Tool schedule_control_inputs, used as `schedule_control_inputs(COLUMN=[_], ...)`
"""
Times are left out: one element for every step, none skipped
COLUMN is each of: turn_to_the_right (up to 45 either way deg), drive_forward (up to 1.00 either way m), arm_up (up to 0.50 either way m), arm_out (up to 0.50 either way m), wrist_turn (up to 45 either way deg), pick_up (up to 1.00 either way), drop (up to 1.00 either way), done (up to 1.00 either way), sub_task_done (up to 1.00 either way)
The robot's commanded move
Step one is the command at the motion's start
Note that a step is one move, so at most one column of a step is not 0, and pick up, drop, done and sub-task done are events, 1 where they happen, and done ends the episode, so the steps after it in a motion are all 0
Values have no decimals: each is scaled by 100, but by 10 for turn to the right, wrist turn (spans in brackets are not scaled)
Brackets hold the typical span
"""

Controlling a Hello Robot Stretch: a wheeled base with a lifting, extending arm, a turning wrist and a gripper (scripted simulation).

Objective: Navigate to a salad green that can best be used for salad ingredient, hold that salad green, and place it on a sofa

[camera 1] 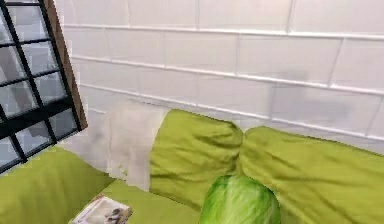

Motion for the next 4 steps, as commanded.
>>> schedule_control_inputs(turn_to_the_right=[450,450,0,-450], drive_forward=[0,0,5,0], arm_up=[0,0,0,0], arm_out=[0,0,0,0], wrist_turn=[0,0,0,0], pick_up=[0,0,0,0], drop=[0,0,0,0], done=[0,0,0,0], sub_task_done=[0,0,0,0])
